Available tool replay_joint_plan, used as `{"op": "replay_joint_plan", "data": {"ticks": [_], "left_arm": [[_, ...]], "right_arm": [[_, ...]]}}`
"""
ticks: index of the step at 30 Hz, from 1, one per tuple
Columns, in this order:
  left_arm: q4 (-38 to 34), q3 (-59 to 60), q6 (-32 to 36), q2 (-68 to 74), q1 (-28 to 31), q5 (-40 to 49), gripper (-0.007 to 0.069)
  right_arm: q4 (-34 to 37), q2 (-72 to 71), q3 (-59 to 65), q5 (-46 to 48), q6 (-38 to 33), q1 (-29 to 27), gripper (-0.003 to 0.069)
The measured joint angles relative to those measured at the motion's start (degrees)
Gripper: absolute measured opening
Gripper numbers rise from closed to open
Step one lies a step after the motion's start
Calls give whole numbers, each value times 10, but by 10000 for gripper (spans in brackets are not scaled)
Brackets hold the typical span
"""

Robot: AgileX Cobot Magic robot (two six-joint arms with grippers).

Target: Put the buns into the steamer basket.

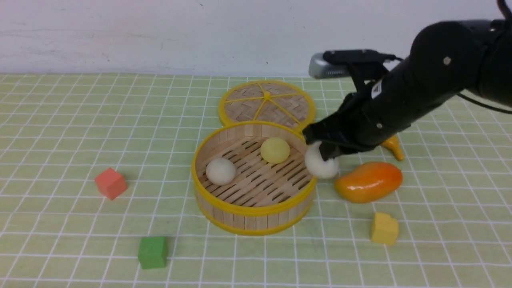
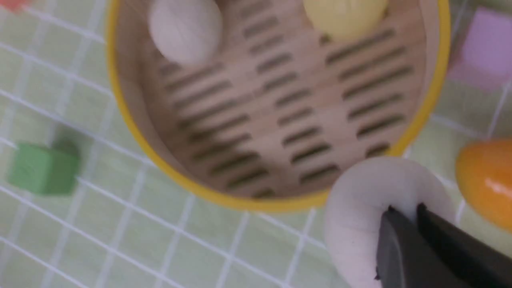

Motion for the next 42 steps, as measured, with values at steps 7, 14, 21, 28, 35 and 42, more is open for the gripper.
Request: {"op": "replay_joint_plan", "data": {"ticks": [7, 14, 21, 28, 35, 42], "left_arm": [[0, 0, 0, 0, 0, 0, 238], [0, 0, 0, 0, 0, 0, 238], [0, 0, 0, 0, 0, 0, 238], [0, 0, 0, 0, 0, 0, 238], [0, 0, 0, 0, 0, 0, 238], [0, 0, 0, 0, 0, 0, 238]], "right_arm": [[96, 50, -32, -55, -52, 0, 1], [175, 145, -32, -103, -100, 0, 26], [181, 174, -32, -120, -101, 0, 206], [179, 168, -32, -90, -101, -1, 414], [111, 91, -32, -33, -63, -10, 442], [-114, -55, -15, 74, 83, -10, 390]]}}
